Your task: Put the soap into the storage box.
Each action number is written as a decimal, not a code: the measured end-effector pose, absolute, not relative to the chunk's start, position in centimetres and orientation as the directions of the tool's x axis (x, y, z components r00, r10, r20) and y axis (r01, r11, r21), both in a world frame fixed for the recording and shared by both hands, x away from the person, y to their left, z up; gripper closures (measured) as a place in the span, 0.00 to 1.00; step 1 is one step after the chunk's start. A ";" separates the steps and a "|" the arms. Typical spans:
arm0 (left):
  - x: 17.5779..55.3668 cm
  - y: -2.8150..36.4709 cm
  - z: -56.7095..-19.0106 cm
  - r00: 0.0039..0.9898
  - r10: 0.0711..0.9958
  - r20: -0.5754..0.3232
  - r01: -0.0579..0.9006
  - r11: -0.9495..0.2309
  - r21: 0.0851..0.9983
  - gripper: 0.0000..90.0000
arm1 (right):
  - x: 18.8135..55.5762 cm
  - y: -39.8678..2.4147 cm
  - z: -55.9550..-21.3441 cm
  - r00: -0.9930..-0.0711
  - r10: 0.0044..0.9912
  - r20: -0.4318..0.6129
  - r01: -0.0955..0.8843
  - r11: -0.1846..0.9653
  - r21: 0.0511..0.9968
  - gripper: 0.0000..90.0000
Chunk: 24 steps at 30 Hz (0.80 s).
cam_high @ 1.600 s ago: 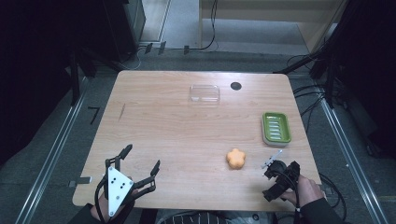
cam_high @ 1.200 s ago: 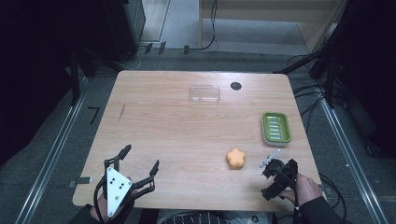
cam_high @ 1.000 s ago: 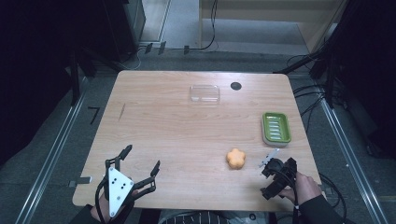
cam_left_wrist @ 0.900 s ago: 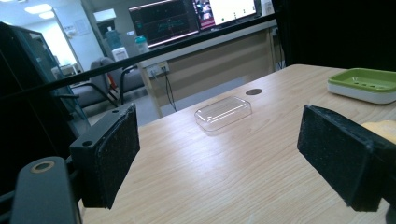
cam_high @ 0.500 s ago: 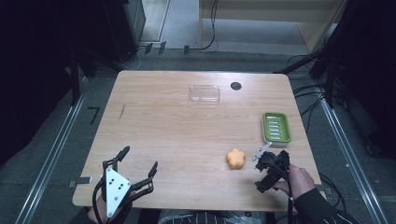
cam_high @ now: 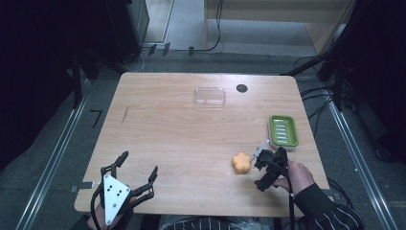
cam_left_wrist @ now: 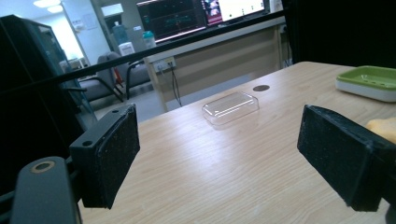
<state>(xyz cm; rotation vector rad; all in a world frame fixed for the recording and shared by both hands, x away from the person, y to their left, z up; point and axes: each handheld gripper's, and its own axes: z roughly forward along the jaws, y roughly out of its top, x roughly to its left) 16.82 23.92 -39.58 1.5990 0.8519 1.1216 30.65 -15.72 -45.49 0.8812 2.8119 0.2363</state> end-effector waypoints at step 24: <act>16.9 23.8 -39.6 0.347 0.895 0.280 0.012 -0.302 0.953 0.14 | 33.0 -13.1 -45.9 -0.878 0.468 -0.099 0.446 0.876 0.184 0.00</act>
